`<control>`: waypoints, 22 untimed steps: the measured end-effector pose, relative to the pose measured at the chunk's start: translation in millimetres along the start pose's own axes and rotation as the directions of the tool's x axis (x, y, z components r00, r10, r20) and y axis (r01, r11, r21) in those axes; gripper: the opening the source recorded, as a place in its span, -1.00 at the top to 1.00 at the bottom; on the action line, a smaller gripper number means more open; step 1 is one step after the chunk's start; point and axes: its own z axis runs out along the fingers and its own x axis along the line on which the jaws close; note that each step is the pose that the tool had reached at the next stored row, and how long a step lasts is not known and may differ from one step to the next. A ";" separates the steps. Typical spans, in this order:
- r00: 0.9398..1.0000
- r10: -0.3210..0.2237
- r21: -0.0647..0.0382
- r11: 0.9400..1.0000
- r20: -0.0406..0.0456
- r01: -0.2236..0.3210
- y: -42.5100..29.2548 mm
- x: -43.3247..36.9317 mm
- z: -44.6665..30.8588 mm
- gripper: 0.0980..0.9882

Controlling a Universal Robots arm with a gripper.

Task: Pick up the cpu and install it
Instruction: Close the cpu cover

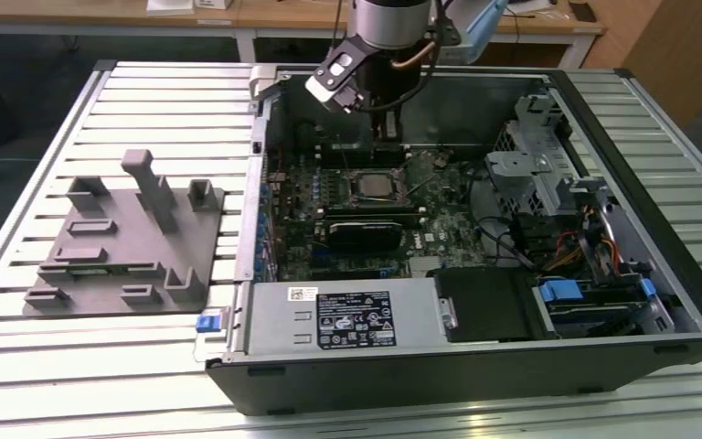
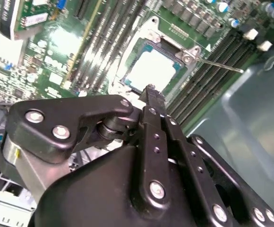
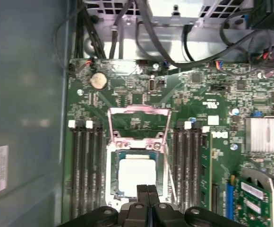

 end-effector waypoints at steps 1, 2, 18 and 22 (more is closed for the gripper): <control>1.000 0.000 0.000 1.000 0.000 0.000 0.0 -2.6 0.0 0.98; 1.000 0.001 0.000 1.000 0.000 -0.001 0.0 -4.3 0.0 0.98; 1.000 0.002 0.008 1.000 -0.002 -0.002 35.2 -6.2 -5.1 0.98; 1.000 0.002 0.012 1.000 -0.002 -0.002 48.7 -6.2 -4.4 0.98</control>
